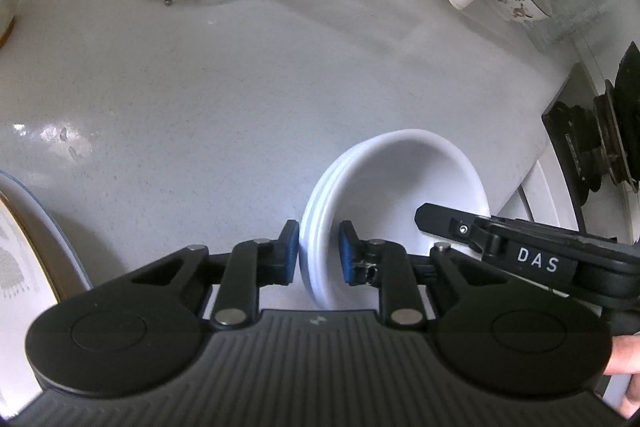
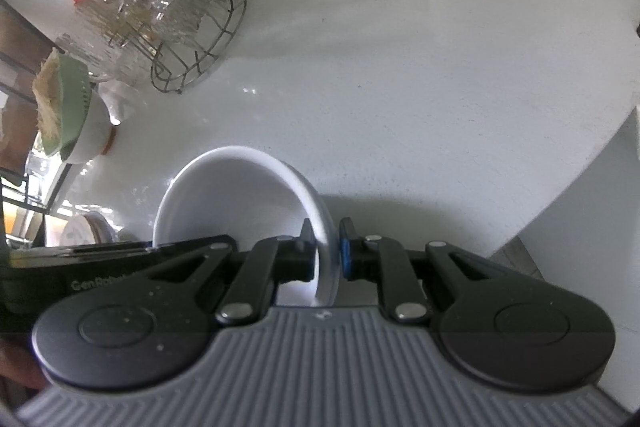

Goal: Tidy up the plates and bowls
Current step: 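Lift the bowl stack and carry it over the plate stack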

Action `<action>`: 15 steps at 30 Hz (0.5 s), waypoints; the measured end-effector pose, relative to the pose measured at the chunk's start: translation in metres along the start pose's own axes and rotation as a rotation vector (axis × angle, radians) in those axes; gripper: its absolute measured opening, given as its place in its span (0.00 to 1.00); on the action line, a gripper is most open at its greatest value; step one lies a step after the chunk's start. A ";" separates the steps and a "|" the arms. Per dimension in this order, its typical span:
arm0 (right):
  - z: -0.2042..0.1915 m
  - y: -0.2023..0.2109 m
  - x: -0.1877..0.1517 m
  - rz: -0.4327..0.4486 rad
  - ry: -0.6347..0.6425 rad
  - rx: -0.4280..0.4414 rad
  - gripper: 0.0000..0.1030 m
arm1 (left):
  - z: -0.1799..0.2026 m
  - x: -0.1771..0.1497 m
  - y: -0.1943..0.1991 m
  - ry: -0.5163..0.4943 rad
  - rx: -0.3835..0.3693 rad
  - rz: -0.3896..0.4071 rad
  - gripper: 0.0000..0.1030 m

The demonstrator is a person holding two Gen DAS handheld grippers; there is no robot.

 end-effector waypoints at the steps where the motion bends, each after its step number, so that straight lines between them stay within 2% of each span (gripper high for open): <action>1: 0.000 0.002 0.000 0.001 0.000 0.000 0.15 | 0.000 0.000 0.001 0.002 -0.002 0.000 0.24; 15: -0.009 0.029 0.008 0.040 0.002 0.009 0.15 | 0.013 0.009 0.025 -0.020 -0.010 0.011 0.24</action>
Point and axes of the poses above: each gripper's, at about its wrist camera, not at the fingertips, and y roughly against the way its jaws point, z to its right, x to its top, the point moved 10 cm from there along -y, roughly the way its jaws point, and after that the axes turned 14 degrees about z, right-handed, at the moved point
